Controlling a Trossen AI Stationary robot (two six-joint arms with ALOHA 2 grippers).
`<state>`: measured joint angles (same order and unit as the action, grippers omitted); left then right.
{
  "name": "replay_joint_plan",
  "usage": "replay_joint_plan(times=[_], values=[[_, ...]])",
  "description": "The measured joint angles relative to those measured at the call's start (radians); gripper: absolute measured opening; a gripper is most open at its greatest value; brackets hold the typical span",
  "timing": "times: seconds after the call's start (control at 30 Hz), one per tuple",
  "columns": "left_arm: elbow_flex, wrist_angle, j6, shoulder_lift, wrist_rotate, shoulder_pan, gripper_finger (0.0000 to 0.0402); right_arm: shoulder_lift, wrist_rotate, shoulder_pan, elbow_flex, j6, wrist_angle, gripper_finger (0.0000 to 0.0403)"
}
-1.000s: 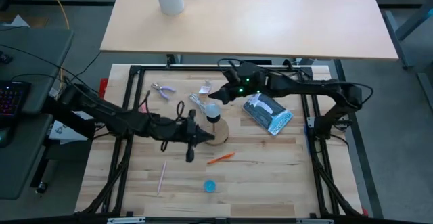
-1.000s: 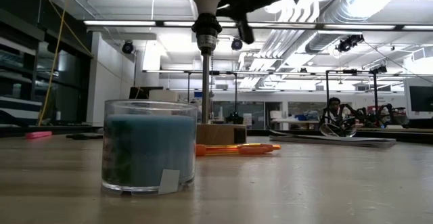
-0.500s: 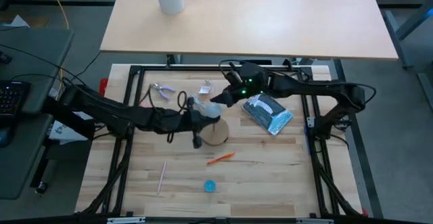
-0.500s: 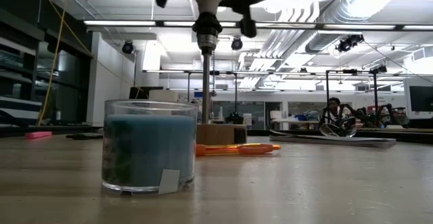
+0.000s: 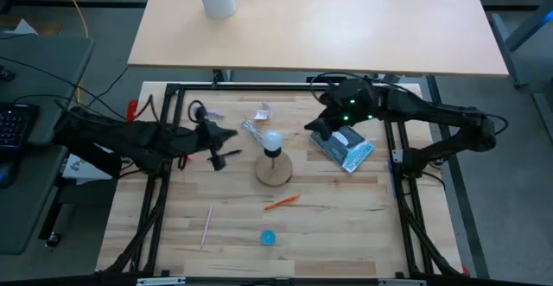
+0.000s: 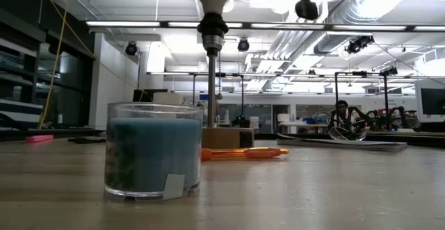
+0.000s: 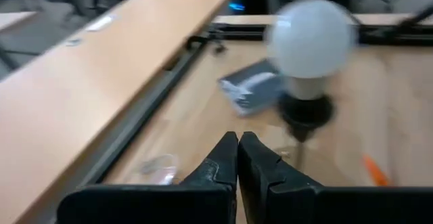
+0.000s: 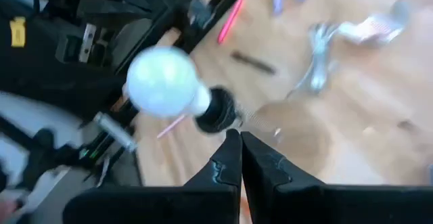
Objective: Screw lightbulb
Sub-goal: Insert the light bulb into the lamp
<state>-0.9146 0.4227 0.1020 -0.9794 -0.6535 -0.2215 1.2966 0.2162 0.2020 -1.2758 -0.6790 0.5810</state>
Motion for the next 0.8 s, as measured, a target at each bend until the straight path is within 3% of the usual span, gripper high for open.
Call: replay_joint_plan(times=[0.1, 0.17, 0.33, 0.5, 0.8], values=[[0.000, -0.019, 0.000, 0.023, -0.052, 0.007, 0.0000, -0.022, -0.085, 0.001, 0.000, 0.007, -0.004, 0.0000], [0.000, -0.074, 0.001, 0.016, -0.022, 0.016, 0.0000, -0.013, -0.105, 0.016, 0.000, 0.007, -0.037, 0.0000], [0.001, -0.252, 0.010, -0.078, 0.168, 0.018, 0.0000, 0.071, -0.070, 0.049, 0.000, 0.003, -0.177, 0.0000], [0.001, -0.501, -0.004, -0.187, 0.411, -0.012, 0.0000, 0.199, 0.037, 0.060, 0.000, -0.050, -0.354, 0.0000], [0.001, -0.697, 0.002, -0.354, 0.409, 0.005, 0.0000, 0.339, 0.141, 0.036, 0.000, -0.127, -0.551, 0.0000]])
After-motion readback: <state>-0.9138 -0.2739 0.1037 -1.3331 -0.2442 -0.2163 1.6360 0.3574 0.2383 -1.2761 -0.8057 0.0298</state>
